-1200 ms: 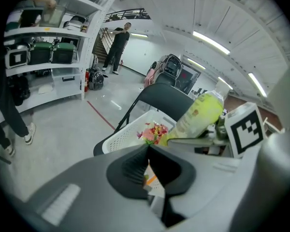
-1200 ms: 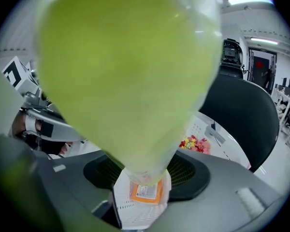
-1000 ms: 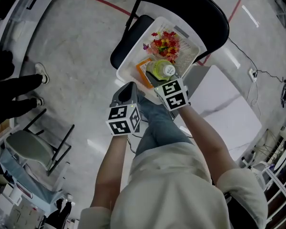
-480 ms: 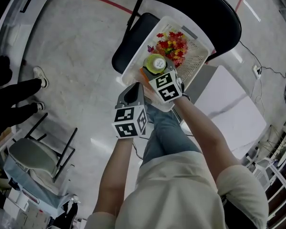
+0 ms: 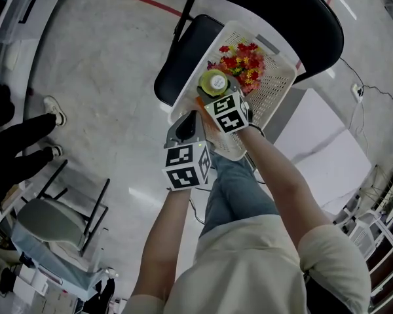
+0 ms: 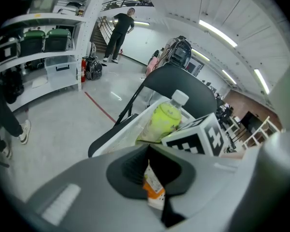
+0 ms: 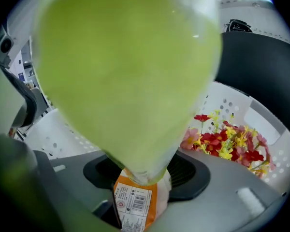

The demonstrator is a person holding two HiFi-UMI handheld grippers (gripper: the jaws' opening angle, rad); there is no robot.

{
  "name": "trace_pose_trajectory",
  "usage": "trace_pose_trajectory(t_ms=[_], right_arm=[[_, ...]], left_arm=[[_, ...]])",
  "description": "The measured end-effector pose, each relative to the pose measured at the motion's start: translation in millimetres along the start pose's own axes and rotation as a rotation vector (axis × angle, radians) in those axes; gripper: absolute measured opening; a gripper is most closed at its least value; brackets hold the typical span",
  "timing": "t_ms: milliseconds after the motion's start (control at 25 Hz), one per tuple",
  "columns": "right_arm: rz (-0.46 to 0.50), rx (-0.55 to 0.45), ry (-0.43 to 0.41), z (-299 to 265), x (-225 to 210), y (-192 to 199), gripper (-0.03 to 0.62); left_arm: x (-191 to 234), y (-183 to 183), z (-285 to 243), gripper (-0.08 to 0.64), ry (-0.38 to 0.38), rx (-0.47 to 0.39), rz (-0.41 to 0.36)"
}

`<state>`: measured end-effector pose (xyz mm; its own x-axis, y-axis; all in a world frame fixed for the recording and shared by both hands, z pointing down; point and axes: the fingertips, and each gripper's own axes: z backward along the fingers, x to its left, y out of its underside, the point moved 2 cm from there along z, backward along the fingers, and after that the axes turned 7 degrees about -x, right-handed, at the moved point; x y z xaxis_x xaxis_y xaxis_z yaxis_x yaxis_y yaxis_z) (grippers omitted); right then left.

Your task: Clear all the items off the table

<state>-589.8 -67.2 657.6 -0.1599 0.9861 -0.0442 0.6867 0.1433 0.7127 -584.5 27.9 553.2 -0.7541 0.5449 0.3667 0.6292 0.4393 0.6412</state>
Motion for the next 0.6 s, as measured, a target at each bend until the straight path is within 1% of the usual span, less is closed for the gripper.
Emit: trace_pose_trajectory(t_ms=[280, 480, 600], right_arm=[[0.000, 0.025, 0.018, -27.1, -3.9, 11.1, 0.275], [-0.047, 0.030, 0.023, -38.9, -6.4, 19.9, 0.276], [-0.032, 0.048, 0.024, -47.4, -8.8, 29.0, 0.278]], left_arm=[[-1.5, 4.3, -11.4, 0.009, 0.010, 0.031, -0.028], [-3.7, 6.5, -15.0, 0.009, 0.022, 0.052, -0.050], [-4.7, 6.5, -17.8, 0.009, 0.024, 0.058, -0.045]])
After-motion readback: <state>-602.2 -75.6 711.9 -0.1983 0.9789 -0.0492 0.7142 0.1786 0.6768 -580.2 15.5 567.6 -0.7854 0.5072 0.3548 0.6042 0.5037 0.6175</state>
